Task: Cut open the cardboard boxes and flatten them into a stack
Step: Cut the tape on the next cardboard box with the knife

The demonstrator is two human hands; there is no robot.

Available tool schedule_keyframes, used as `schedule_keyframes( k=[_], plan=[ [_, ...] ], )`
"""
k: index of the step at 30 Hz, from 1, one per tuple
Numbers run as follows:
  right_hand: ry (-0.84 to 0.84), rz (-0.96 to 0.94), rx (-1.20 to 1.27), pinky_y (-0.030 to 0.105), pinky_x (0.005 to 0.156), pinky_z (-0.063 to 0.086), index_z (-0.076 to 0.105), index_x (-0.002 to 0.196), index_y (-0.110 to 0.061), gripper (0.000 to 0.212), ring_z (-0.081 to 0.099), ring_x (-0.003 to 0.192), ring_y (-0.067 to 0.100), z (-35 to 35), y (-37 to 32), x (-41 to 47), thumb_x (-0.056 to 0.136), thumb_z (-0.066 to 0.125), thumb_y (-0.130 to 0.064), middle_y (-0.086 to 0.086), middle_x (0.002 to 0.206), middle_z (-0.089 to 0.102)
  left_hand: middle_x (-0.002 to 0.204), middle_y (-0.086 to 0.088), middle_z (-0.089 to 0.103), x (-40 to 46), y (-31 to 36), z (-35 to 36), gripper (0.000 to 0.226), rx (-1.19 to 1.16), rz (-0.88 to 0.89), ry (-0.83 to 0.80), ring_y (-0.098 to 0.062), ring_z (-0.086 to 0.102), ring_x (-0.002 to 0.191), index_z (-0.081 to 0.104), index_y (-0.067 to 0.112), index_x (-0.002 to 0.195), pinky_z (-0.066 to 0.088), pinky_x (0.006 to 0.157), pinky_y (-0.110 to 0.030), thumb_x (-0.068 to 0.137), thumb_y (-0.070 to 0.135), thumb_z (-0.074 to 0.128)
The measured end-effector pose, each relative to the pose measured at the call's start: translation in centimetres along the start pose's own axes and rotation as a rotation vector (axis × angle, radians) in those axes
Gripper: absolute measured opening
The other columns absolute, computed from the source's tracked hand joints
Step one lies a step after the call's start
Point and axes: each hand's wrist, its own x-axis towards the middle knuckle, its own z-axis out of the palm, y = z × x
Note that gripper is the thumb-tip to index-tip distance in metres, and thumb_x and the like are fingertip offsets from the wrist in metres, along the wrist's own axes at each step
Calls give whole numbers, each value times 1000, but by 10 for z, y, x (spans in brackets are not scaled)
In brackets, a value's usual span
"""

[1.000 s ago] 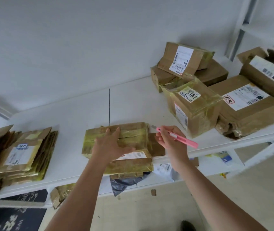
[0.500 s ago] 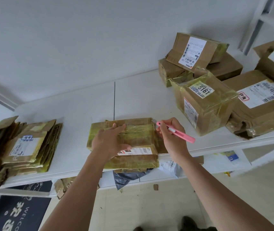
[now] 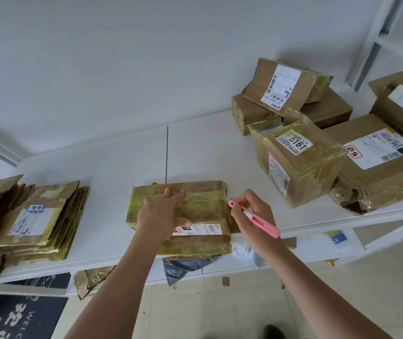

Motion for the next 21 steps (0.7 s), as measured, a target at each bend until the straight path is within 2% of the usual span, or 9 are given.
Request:
schedule_keyframes(
  k=[3,6,7,10,12,14,16,18,21],
  plan=[
    [13,0,-6,21,48,43,49,79,-4,18,54,53,20,-2,-2,-7,95,57,-1,13,69,62,165,10,11,-1,2,-1,88,10,-4,-18,-37,26,142,8,46,155,46,99,-41,86,59,61],
    [-75,2,-18,15,51,43,49,79,-2,18,63,64,4,-3,-3,-22,95,58,-1,13,73,64,165,10,12,0,2,-2,89,11,-5,-16,-38,27,142,9,46,155,46,99,-42,85,59,62],
    [-88,18,-13,16,52,46,50,79,-4,18,64,66,3,-4,-3,-27,95,58,-1,12,76,66,165,10,13,1,1,-1,89,8,-1,-17,-38,27,142,9,47,155,46,99,-42,84,60,62],
    [-68,70,28,31,50,53,53,80,-9,17,65,63,20,-7,-7,-27,95,58,-4,5,74,67,164,12,13,2,0,0,88,-3,-2,-10,-35,27,142,10,49,154,47,97,-41,83,63,61],
    [15,87,85,23,43,45,54,80,-5,16,61,55,18,-5,-10,-19,95,58,-2,9,70,65,164,12,13,3,2,-1,88,0,-9,-1,-36,26,144,10,48,154,48,96,-40,84,65,60],
    [129,87,146,19,46,45,52,81,-2,15,58,53,14,-3,-11,-11,96,57,-2,6,68,65,164,11,12,5,4,-2,89,-3,-10,-10,-38,23,145,10,48,154,49,96,-41,84,65,61],
    [203,68,150,33,55,52,53,83,-2,13,62,62,27,-3,-11,1,95,57,-5,3,70,66,164,11,13,6,4,-3,90,-7,-9,-19,-39,23,145,10,48,154,50,96,-41,83,65,62],
    [189,47,100,44,61,52,53,85,-2,13,62,69,38,-2,-9,15,96,57,-5,12,73,65,164,11,14,6,3,-3,90,2,-3,-12,-39,25,144,11,48,154,50,96,-42,82,66,62],
    [159,34,11,42,59,51,52,85,0,14,62,68,36,2,-5,32,96,57,-6,16,73,63,164,11,14,6,3,-2,90,9,-1,-4,-38,26,144,10,48,154,51,95,-42,82,66,61]
  ],
)
